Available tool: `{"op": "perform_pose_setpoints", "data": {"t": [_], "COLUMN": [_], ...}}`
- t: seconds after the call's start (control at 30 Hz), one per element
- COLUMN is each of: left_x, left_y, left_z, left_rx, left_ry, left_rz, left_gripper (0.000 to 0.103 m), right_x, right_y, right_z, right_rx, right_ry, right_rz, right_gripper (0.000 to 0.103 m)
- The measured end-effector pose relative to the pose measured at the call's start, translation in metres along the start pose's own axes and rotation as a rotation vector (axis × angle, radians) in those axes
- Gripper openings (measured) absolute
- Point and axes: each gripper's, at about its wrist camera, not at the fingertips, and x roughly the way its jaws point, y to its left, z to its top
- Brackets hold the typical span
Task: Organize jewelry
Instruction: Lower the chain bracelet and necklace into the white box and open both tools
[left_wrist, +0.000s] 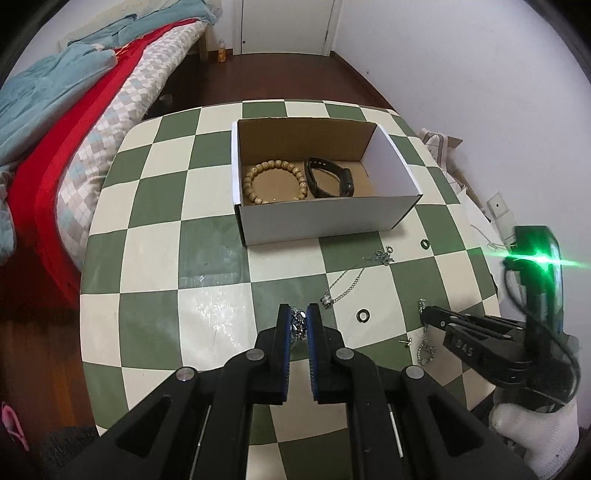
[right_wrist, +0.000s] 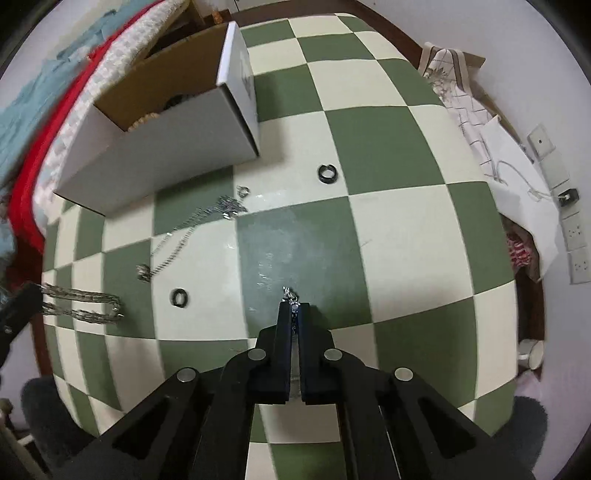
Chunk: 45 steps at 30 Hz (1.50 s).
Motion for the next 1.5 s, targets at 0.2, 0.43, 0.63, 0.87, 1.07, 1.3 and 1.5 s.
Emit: {"op": "perform_pose_setpoints", "data": {"t": [0.2, 0.43, 0.63, 0.87, 1.07, 1.3, 1.5], "left_x": [-0.014, -0.046, -0.072, -0.068, -0.017, 0.041, 0.063], "left_y": [-0.001, -0.004, -0.004, -0.001, 0.006, 0.011, 0.017], "left_z": [0.005, 0.031, 0.072, 0.124, 0.148, 0.156, 0.161], "left_rx": [-0.009, -0.029, -0.039, -0.044, -0.038, -0.011, 0.008], "left_ry": [-0.027, -0.096, -0.158, -0.168, -0.075, 0.032, 0.071], "left_rz": [-0.020, -0.062, -0.106, -0.139, -0.137, -0.077, -0.002], "left_gripper": [0.005, 0.005, 0.005, 0.005, 0.005, 0.006, 0.010], "right_x": [-0.042, -0.102, -0.159, -0.160, -0.116, -0.063, -0.040], "right_y": [0.000, 0.023, 0.051, 0.063, 0.073, 0.083, 0.087], "right_z": [-0.003, 0.018, 0.054, 0.106, 0.141, 0.169, 0.187], "right_rx": [0.013, -0.023, -0.068, -0.095, -0.109, -0.138, -0.143], "right_ry": [-0.076, -0.172, -0.284, -0.308, -0.258, -0.185, -0.141], "right_rz": [0.108, 0.195, 0.253, 0.240, 0.196, 0.130, 0.086], "right_gripper": [0.003, 0.003, 0.003, 0.003, 0.003, 0.003, 0.003]}}
